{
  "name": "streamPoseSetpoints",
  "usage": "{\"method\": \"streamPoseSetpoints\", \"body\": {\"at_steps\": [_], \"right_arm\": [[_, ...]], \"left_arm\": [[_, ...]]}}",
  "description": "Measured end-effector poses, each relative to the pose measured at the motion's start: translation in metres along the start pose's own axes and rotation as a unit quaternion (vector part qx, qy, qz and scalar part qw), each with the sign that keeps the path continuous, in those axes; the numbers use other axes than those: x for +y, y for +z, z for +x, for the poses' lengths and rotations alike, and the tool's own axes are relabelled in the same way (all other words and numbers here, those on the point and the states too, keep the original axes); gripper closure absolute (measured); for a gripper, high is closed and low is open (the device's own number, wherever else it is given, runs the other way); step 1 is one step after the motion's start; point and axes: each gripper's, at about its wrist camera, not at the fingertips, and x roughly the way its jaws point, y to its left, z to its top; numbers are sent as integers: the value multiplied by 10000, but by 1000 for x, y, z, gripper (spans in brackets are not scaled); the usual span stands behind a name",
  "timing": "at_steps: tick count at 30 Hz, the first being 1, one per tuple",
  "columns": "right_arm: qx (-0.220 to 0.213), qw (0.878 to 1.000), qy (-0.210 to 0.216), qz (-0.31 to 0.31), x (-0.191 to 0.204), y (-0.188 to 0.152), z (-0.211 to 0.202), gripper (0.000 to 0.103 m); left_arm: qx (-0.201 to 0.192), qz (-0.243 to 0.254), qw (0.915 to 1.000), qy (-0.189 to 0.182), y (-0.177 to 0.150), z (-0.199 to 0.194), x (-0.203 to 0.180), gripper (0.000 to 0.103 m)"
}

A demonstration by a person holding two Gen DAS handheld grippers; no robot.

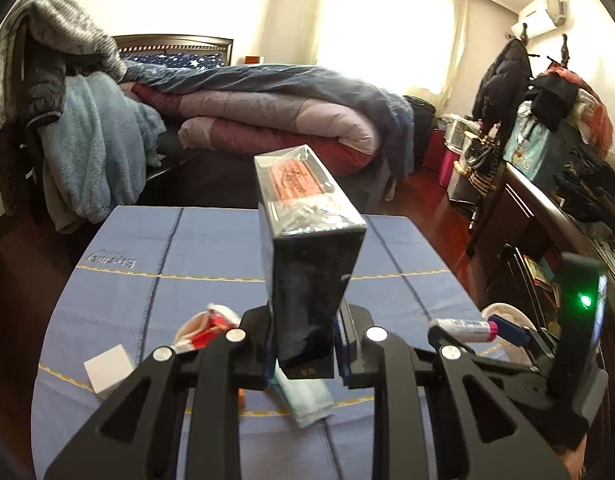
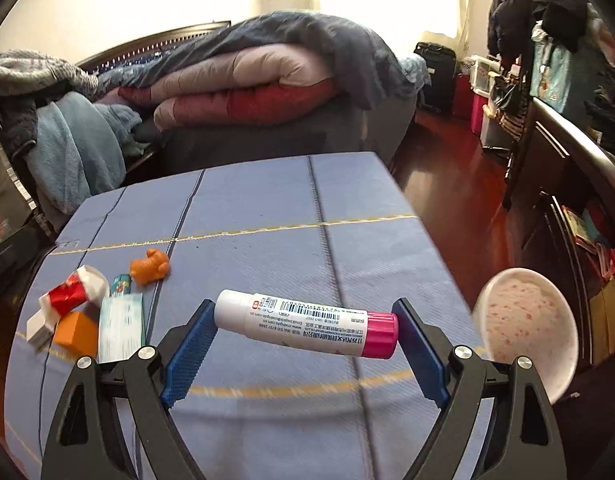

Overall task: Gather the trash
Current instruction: 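Carry both items to the wastebasket and open both tools to drop them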

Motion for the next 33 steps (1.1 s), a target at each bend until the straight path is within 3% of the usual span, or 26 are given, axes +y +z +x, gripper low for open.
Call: {"method": "streamPoseSetpoints", "body": {"at_steps": [10, 16, 33], "right_arm": [[-247, 9992, -123, 306, -58, -26, -47, 15], [-401, 9969, -472, 484, -95, -40, -63, 15], [-555, 9787, -1339, 1454, -223, -63, -71, 15]], "left_arm": [[-26, 444, 9976, -527, -2, -3, -69, 79], [25, 761, 9932, -884, -5, 2, -116, 79], [286, 1857, 9685, -1632, -25, 49, -259, 78]]}}
